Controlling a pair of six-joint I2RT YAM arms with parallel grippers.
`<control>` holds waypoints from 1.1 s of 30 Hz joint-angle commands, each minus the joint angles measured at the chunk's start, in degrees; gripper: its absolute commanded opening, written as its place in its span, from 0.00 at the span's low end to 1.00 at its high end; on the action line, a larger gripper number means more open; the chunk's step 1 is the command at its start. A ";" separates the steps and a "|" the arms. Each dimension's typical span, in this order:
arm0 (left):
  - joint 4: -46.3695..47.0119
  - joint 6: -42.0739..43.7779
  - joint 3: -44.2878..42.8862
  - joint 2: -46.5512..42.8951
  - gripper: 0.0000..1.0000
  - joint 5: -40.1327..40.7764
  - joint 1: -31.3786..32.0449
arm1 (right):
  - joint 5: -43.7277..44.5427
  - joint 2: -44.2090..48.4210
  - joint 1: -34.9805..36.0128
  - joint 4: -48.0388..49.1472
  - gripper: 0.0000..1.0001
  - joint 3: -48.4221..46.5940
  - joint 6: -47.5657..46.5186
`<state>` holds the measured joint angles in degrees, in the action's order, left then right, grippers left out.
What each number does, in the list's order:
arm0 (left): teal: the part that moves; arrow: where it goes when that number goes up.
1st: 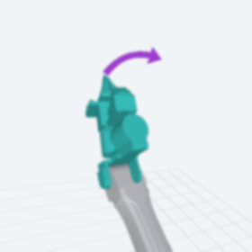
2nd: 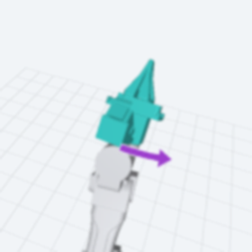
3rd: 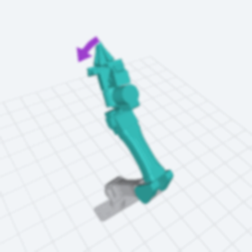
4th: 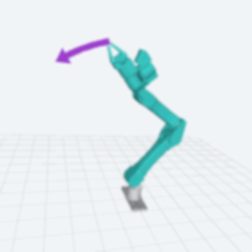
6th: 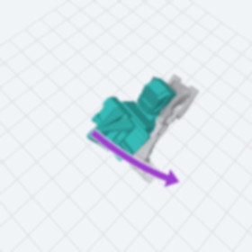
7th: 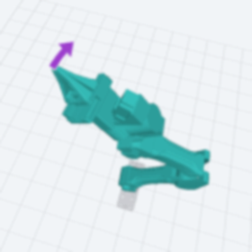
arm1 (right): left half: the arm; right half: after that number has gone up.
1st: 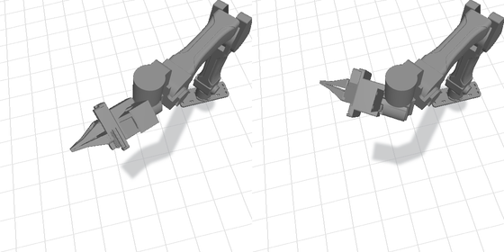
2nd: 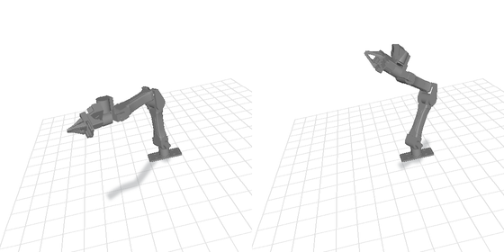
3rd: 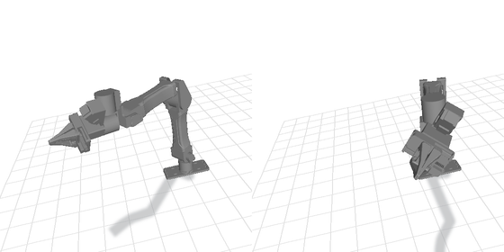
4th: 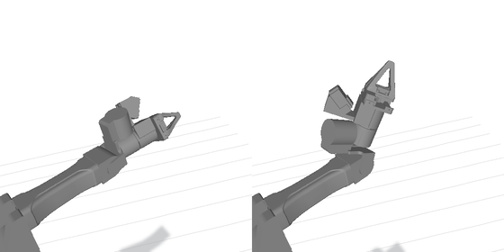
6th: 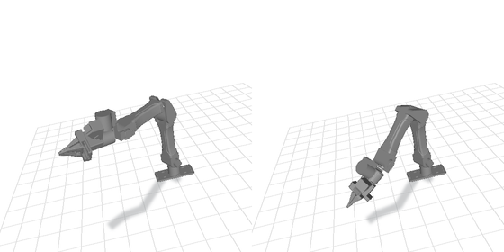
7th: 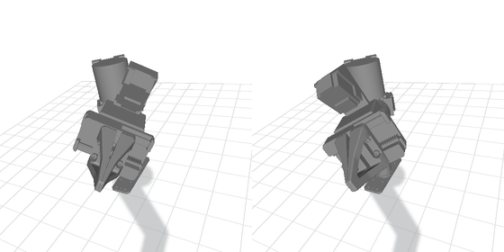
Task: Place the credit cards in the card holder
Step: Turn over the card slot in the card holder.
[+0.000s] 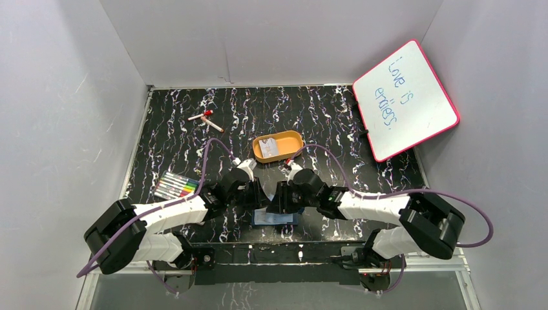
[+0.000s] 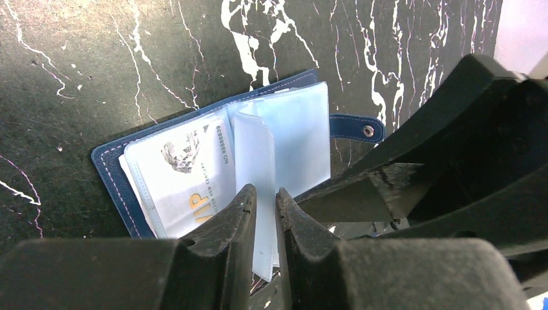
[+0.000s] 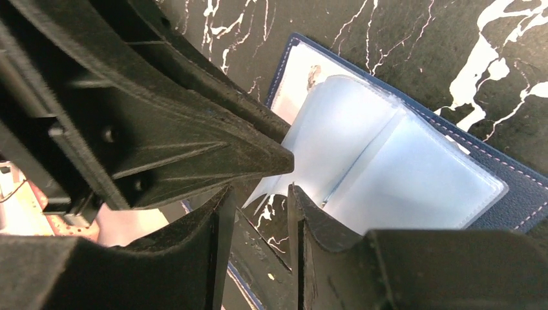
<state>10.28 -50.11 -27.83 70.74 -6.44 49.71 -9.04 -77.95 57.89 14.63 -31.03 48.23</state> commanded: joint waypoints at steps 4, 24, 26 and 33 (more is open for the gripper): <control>0.44 0.47 -1.14 -0.60 0.16 0.10 -0.04 | 1.53 4.37 0.21 0.44 0.42 0.84 0.09; 0.31 0.40 -1.52 -0.89 0.16 -0.05 -0.06 | 0.15 0.23 0.21 -1.61 0.42 -2.24 -0.85; 0.27 0.39 -1.52 -0.87 0.16 -0.07 -0.06 | 0.01 -0.06 0.16 -1.67 0.43 -2.29 -0.85; 0.44 0.28 -1.51 -0.95 0.16 -0.15 -0.06 | -0.01 -1.72 0.20 -2.56 0.40 -3.35 -0.76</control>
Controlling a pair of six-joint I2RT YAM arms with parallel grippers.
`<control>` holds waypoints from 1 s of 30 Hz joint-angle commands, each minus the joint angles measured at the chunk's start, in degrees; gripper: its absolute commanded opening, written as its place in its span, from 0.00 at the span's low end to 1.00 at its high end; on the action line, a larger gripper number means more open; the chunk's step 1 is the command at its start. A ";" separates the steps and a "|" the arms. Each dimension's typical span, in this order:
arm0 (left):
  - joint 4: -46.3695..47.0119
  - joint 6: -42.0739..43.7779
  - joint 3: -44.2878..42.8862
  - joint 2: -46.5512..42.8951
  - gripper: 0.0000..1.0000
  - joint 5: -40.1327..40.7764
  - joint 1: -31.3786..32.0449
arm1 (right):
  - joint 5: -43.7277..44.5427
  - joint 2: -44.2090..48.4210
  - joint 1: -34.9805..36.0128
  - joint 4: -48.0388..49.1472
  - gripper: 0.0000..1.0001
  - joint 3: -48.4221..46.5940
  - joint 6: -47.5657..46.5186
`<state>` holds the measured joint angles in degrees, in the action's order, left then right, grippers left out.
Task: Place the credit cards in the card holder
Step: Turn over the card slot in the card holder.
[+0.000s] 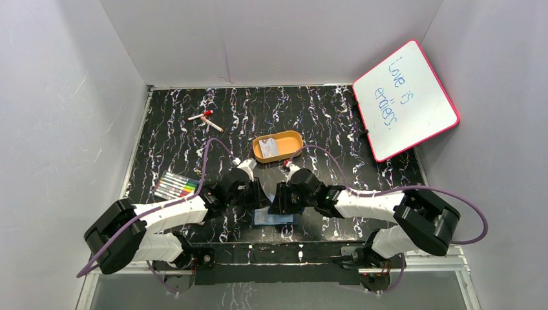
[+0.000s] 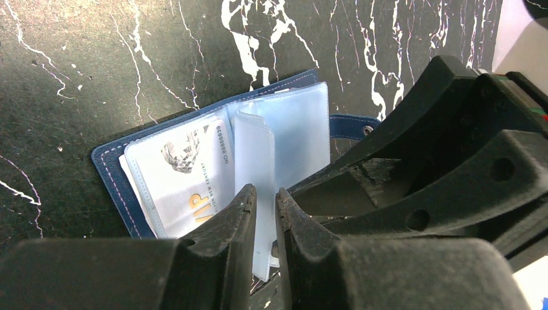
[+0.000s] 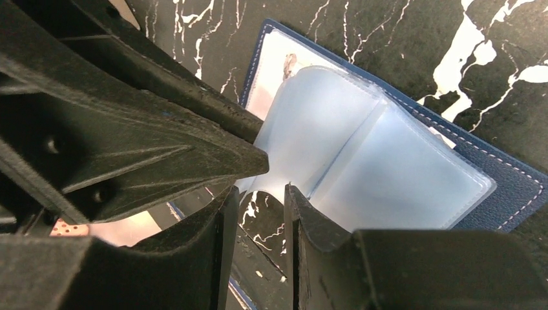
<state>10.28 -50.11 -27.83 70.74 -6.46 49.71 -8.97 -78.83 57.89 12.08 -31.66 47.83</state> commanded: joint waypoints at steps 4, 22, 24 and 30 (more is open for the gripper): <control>0.36 0.36 -1.59 -1.01 0.16 -0.13 -0.06 | 0.00 -1.54 0.29 -0.47 0.34 -2.98 -0.22; 0.60 0.58 -1.70 -0.61 0.15 -0.50 -0.06 | -1.43 -3.97 0.24 -0.47 0.32 -4.90 -1.25; 0.66 0.47 -1.70 -0.55 0.15 -0.57 -0.06 | -1.44 -4.28 0.20 -0.39 0.31 -4.92 -1.12; 0.26 0.51 -1.78 -0.76 0.15 -0.34 -0.06 | -1.10 -4.50 0.25 -0.74 0.07 -4.76 -0.73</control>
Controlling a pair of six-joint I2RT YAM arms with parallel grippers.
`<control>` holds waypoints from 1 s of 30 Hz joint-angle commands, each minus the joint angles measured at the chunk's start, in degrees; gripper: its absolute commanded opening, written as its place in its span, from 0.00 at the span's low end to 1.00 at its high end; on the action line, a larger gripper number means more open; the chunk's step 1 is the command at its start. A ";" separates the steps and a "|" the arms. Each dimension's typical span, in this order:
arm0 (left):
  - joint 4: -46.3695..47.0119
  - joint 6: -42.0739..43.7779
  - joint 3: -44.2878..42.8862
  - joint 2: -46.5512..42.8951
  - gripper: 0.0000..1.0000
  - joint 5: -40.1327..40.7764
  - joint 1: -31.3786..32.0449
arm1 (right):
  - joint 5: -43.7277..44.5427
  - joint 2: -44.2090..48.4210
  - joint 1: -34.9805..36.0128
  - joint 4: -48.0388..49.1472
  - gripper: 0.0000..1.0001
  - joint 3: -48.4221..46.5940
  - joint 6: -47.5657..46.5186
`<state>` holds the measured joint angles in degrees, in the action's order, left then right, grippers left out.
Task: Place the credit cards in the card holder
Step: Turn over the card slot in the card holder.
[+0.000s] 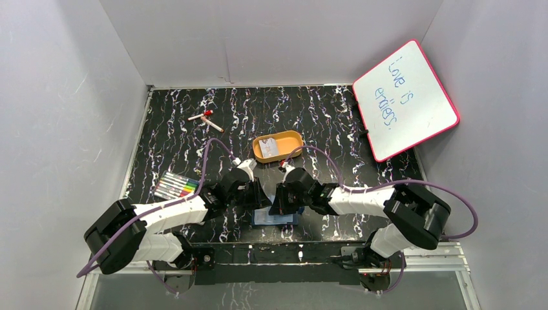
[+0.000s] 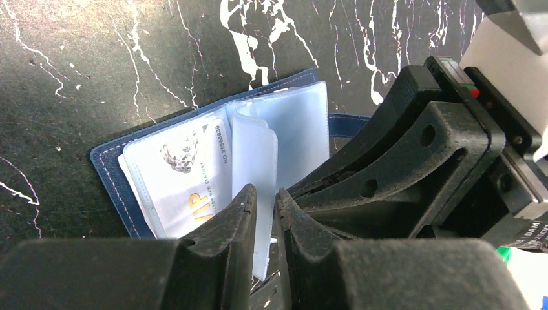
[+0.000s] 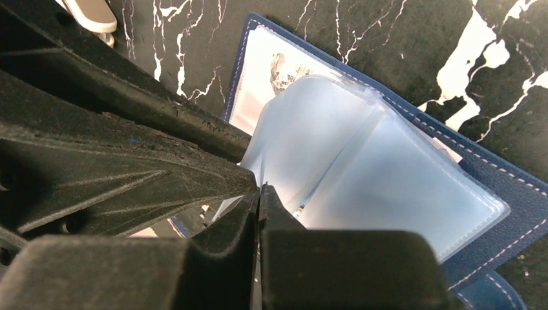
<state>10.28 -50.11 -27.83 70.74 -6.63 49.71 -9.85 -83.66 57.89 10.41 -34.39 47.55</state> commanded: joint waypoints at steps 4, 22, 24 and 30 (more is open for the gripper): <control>-1.15 0.84 -1.78 -1.96 0.24 0.96 -0.03 | 1.25 2.90 0.21 -0.07 0.00 -0.79 -0.39; -0.64 0.89 -0.92 -1.02 0.20 1.49 -0.11 | 6.55 13.50 0.29 -6.72 0.00 5.12 1.21; -0.45 1.02 -0.91 -0.59 0.17 1.62 -0.14 | 6.87 14.71 0.27 -7.92 0.00 5.70 1.31; -0.01 1.22 -0.90 0.27 0.02 1.47 -0.12 | 8.11 17.90 0.21 -10.30 0.00 7.98 2.33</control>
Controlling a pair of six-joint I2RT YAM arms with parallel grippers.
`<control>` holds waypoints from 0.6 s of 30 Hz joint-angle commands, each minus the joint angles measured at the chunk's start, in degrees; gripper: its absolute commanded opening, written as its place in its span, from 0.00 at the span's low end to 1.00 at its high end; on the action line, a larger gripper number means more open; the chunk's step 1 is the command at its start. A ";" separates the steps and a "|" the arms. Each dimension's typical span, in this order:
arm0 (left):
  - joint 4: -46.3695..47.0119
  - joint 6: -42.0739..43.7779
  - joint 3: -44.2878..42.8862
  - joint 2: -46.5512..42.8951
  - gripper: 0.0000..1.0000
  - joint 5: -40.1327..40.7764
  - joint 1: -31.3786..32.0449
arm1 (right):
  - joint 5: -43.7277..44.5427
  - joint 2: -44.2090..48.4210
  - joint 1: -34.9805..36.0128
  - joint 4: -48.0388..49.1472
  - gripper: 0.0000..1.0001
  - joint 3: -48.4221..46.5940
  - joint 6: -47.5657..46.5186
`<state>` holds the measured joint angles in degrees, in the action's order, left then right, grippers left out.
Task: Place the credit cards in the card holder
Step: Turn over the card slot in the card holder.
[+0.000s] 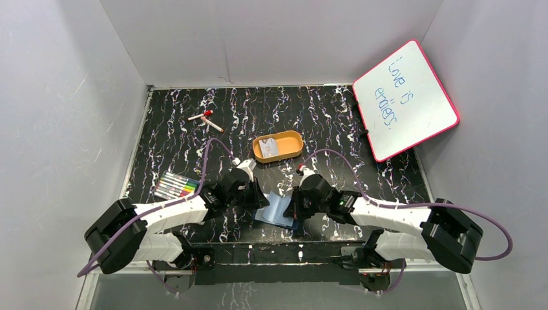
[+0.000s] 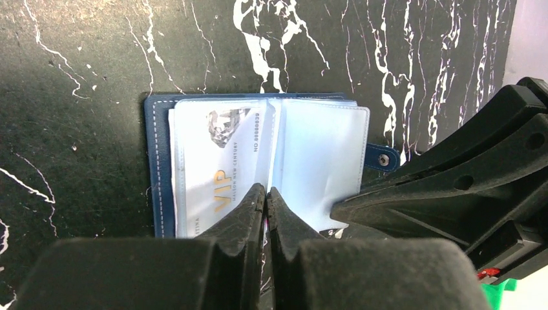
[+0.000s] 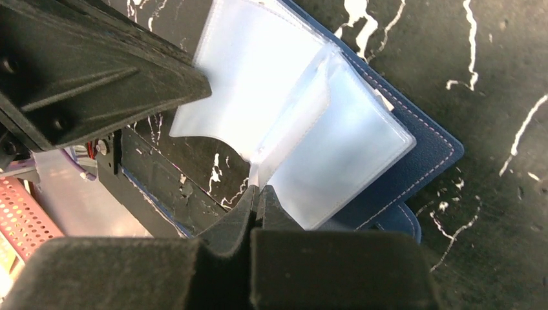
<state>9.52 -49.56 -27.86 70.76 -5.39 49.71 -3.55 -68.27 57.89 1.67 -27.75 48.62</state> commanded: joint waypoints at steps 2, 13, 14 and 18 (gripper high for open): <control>0.57 0.61 -0.95 0.19 0.00 0.25 -0.07 | 2.47 3.27 0.22 -3.63 0.00 1.98 2.05; -4.51 -1.75 -1.50 -1.16 0.00 4.55 -0.11 | 9.39 8.73 0.21 -17.96 0.47 -0.97 4.09; -5.08 -2.22 -1.43 -1.42 0.00 5.47 -0.07 | 9.51 9.31 0.22 -18.43 0.49 -2.12 3.29; -6.44 -4.83 -0.53 -2.79 0.00 8.21 -0.10 | 5.27 9.34 0.23 -14.50 0.47 -6.81 -1.36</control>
<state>5.58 -51.70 -27.86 70.59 -1.13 49.71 3.53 -60.01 57.89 -15.81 -28.21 51.48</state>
